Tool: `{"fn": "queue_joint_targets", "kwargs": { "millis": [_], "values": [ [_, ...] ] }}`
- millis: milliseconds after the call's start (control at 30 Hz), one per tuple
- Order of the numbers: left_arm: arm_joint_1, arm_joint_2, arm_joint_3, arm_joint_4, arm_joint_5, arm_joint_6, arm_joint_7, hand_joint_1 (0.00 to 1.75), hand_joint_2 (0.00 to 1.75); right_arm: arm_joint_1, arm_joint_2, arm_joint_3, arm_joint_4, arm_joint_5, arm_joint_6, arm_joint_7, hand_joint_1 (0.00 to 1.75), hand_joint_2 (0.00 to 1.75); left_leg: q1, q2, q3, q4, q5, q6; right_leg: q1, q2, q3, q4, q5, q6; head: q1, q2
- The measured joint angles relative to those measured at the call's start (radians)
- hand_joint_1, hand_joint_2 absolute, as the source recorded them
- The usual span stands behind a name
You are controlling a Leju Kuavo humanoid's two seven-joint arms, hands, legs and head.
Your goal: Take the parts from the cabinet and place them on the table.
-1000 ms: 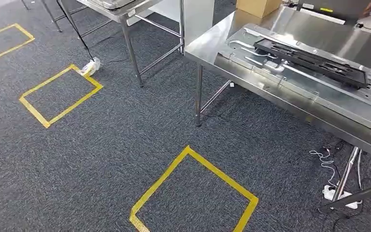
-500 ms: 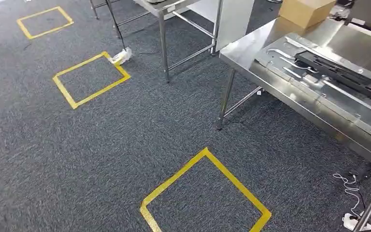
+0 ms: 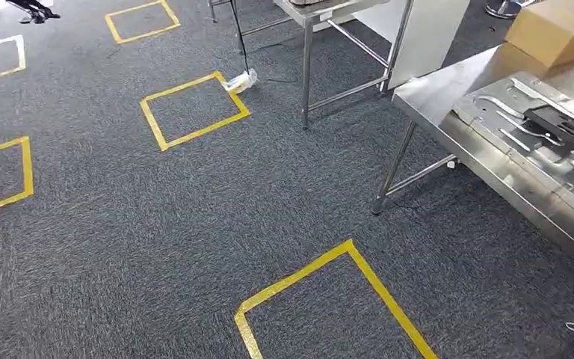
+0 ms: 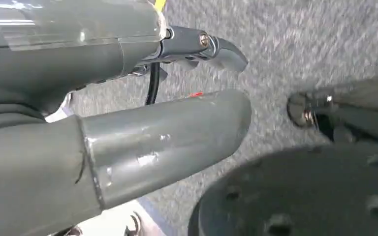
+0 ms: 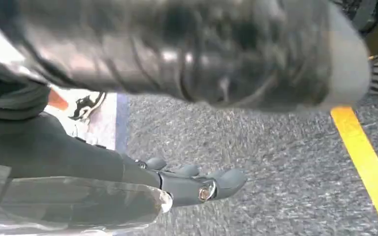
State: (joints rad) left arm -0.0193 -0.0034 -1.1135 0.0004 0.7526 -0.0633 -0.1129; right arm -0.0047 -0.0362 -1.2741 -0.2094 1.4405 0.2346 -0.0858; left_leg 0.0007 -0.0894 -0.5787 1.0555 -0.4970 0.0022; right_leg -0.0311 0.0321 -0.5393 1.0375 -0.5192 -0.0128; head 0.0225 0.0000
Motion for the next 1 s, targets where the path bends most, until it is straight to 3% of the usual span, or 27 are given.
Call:
{"fn": "queue_joint_targets", "kwargs": {
  "millis": [33, 67, 133, 167, 200, 267, 300, 333, 433, 467, 500, 533, 567, 633, 667, 700, 767, 800, 833, 867, 933, 967, 1000],
  "values": [
    [-0.004, 0.0, -0.003, 0.0, -0.001, -0.001, 0.0, 0.0, 0.0, 0.004, 0.0, 0.0, 0.0, 0.0, 0.002, 0.001, 0.0, 0.0, 0.0, 0.04, -0.027, 0.052, -0.034, -0.005, 0.002, -0.014, 0.001, -0.001, -0.001, -0.005, -0.005, 0.0],
    [-0.006, 0.0, -0.005, 0.0, -0.002, -0.004, 0.0, 0.0, 0.0, 0.006, 0.0, 0.0, 0.0, 0.0, 0.003, 0.002, 0.0, 0.0, 0.003, 0.065, -0.068, 0.132, -0.076, -0.009, 0.006, -0.031, 0.0, -0.001, -0.002, -0.007, -0.004, 0.0],
    [-0.006, 0.0, -0.009, 0.0, -0.007, -0.005, 0.002, 0.0, 0.0, 0.007, 0.0, 0.001, 0.001, 0.0, 0.005, 0.007, 0.0, 0.0, 0.006, 0.079, -0.143, 0.277, -0.129, -0.014, 0.011, -0.066, 0.0, 0.0, -0.006, -0.01, -0.004, 0.0],
    [-0.006, 0.0, -0.013, 0.0, -0.01, -0.007, 0.005, 0.0, 0.0, 0.007, 0.0, 0.001, 0.001, 0.0, 0.005, 0.01, 0.0, 0.0, 0.006, 0.081, -0.15, 0.289, -0.119, -0.014, 0.012, -0.08, 0.002, 0.0, -0.008, -0.01, -0.004, 0.0],
    [-0.004, 0.0, -0.015, 0.0, -0.012, -0.007, 0.008, 0.0, 0.0, 0.006, 0.0, 0.001, 0.001, 0.0, 0.006, 0.012, 0.0, 0.0, 0.006, 0.082, -0.133, 0.252, -0.088, -0.012, 0.013, -0.094, 0.005, 0.0, -0.011, -0.01, -0.004, 0.0],
    [0.0, 0.001, -0.019, 0.0, -0.014, -0.008, 0.014, 0.0, 0.0, 0.004, 0.0, 0.001, 0.002, 0.0, 0.008, 0.015, 0.0, 0.0, 0.004, 0.102, -0.044, 0.085, -0.002, 0.0, 0.015, -0.117, 0.016, -0.001, -0.018, -0.007, -0.004, 0.0],
    [-0.001, 0.003, -0.02, 0.0, -0.018, -0.008, 0.015, 0.0, 0.0, 0.004, 0.001, 0.001, 0.002, 0.0, 0.01, 0.019, 0.0, 0.0, -0.004, 0.149, 0.003, -0.003, 0.026, 0.013, 0.017, -0.128, 0.022, -0.001, -0.021, -0.005, -0.004, 0.0],
    [-0.003, 0.006, -0.021, 0.0, -0.02, -0.008, 0.016, 0.0, 0.0, 0.004, 0.003, 0.001, 0.004, 0.0, 0.011, 0.021, 0.0, 0.0, -0.012, 0.169, 0.008, -0.021, 0.012, 0.019, 0.022, -0.14, 0.025, 0.0, -0.027, 0.004, -0.003, 0.0],
    [-0.001, 0.008, -0.025, 0.0, -0.022, -0.006, 0.018, 0.0, 0.0, -0.004, 0.003, 0.002, 0.006, 0.0, 0.012, 0.025, 0.0, 0.0, -0.017, 0.136, 0.003, -0.026, 0.015, 0.026, 0.017, -0.167, 0.036, -0.012, -0.028, 0.016, -0.003, 0.0],
    [0.0, 0.009, -0.028, 0.0, -0.023, -0.005, 0.019, 0.0, 0.0, -0.011, 0.004, 0.002, 0.006, 0.0, 0.012, 0.027, 0.0, 0.0, -0.017, 0.123, 0.008, -0.042, 0.021, 0.033, 0.021, -0.177, 0.045, -0.018, -0.029, 0.024, -0.003, 0.0],
    [0.002, 0.008, -0.029, 0.0, -0.024, -0.005, 0.02, 0.0, 0.0, -0.009, 0.004, 0.002, 0.006, 0.0, 0.012, 0.03, 0.0, 0.0, -0.004, 0.114, 0.027, -0.058, 0.033, 0.038, 0.015, -0.128, 0.047, -0.002, -0.038, 0.029, -0.002, 0.0],
    [-0.001, 0.008, -0.03, 0.0, -0.024, -0.005, 0.02, 0.0, 0.0, -0.008, 0.004, 0.002, 0.007, 0.0, 0.013, 0.03, 0.0, 0.0, -0.003, 0.104, 0.031, -0.064, 0.035, 0.044, 0.015, -0.072, 0.026, 0.037, -0.066, 0.029, -0.002, 0.0],
    [-0.002, 0.009, -0.031, 0.0, -0.025, -0.004, 0.021, 0.0, 0.0, -0.006, 0.005, 0.002, 0.008, 0.0, 0.013, 0.03, 0.0, 0.0, -0.002, 0.095, 0.029, -0.065, 0.036, 0.047, 0.015, -0.046, -0.011, 0.108, -0.106, 0.029, 0.0, 0.0],
    [-0.005, 0.009, -0.035, 0.0, -0.028, -0.003, 0.027, 0.0, 0.0, 0.0, 0.004, 0.002, 0.008, 0.002, 0.013, 0.034, 0.0, 0.0, -0.004, 0.071, 0.03, -0.063, 0.033, 0.051, 0.015, -0.035, -0.091, 0.256, -0.164, 0.032, -0.001, 0.0],
    [-0.006, 0.01, -0.036, 0.0, -0.028, -0.001, 0.031, 0.0, 0.0, 0.002, 0.004, 0.002, 0.008, 0.003, 0.013, 0.034, 0.0, 0.0, -0.005, 0.055, 0.03, -0.061, 0.033, 0.05, 0.015, -0.034, -0.114, 0.287, -0.16, 0.032, -0.001, 0.0],
    [-0.005, 0.01, -0.036, 0.0, -0.028, -0.001, 0.032, 0.0, 0.0, 0.002, 0.004, 0.002, 0.008, 0.003, 0.013, 0.034, 0.0, 0.0, -0.004, 0.039, 0.032, -0.059, 0.031, 0.048, 0.014, -0.034, -0.114, 0.268, -0.128, 0.034, -0.001, 0.0],
    [-0.004, 0.009, -0.037, 0.0, -0.029, -0.002, 0.034, 0.0, 0.0, 0.002, 0.004, 0.002, 0.008, 0.003, 0.013, 0.034, 0.0, 0.0, -0.001, 0.007, 0.037, -0.049, 0.023, 0.041, 0.007, -0.021, -0.052, 0.111, -0.02, 0.037, -0.001, 0.0],
    [-0.004, 0.009, -0.038, 0.0, -0.03, -0.003, 0.034, 0.0, 0.0, 0.003, 0.004, 0.002, 0.009, 0.003, 0.013, 0.034, 0.0, 0.0, 0.002, -0.006, 0.036, -0.038, 0.017, 0.035, 0.0, 0.017, -0.019, 0.022, 0.017, 0.039, 0.0, 0.0],
    [-0.004, 0.009, -0.038, 0.0, -0.03, -0.003, 0.034, 0.0, 0.0, 0.003, 0.005, 0.002, 0.01, 0.003, 0.013, 0.034, 0.0, 0.0, -0.003, -0.016, 0.029, -0.033, 0.012, 0.027, 0.009, 0.042, -0.017, 0.024, -0.003, 0.041, 0.001, 0.0],
    [-0.005, 0.01, -0.038, 0.0, -0.03, -0.003, 0.035, 0.0, 0.0, 0.003, 0.005, 0.002, 0.01, 0.003, 0.013, 0.034, 0.0, 0.0, -0.003, -0.028, 0.026, -0.024, 0.009, 0.022, 0.004, 0.034, -0.016, 0.017, 0.003, 0.029, -0.001, 0.0],
    [-0.002, 0.01, -0.039, 0.0, -0.03, -0.002, 0.035, 0.0, 0.0, -0.003, 0.004, 0.002, 0.01, 0.003, 0.013, 0.034, 0.0, 0.0, 0.002, -0.044, 0.019, -0.032, 0.012, 0.012, 0.014, 0.014, -0.015, 0.017, 0.002, 0.018, -0.001, 0.0],
    [0.001, 0.01, -0.039, 0.0, -0.03, -0.002, 0.035, 0.0, 0.0, -0.006, 0.004, 0.002, 0.01, 0.003, 0.013, 0.034, 0.0, 0.0, 0.002, -0.052, 0.019, -0.03, 0.011, 0.007, 0.011, 0.003, -0.013, 0.012, 0.004, 0.011, -0.001, 0.0],
    [0.002, 0.01, -0.04, 0.0, -0.03, -0.002, 0.035, 0.0, 0.0, -0.008, 0.004, 0.002, 0.01, 0.003, 0.013, 0.034, 0.0, 0.0, 0.003, -0.02, 0.02, -0.019, 0.005, 0.005, 0.008, -0.011, -0.009, 0.006, 0.007, 0.002, -0.001, 0.0]
  ]
}}
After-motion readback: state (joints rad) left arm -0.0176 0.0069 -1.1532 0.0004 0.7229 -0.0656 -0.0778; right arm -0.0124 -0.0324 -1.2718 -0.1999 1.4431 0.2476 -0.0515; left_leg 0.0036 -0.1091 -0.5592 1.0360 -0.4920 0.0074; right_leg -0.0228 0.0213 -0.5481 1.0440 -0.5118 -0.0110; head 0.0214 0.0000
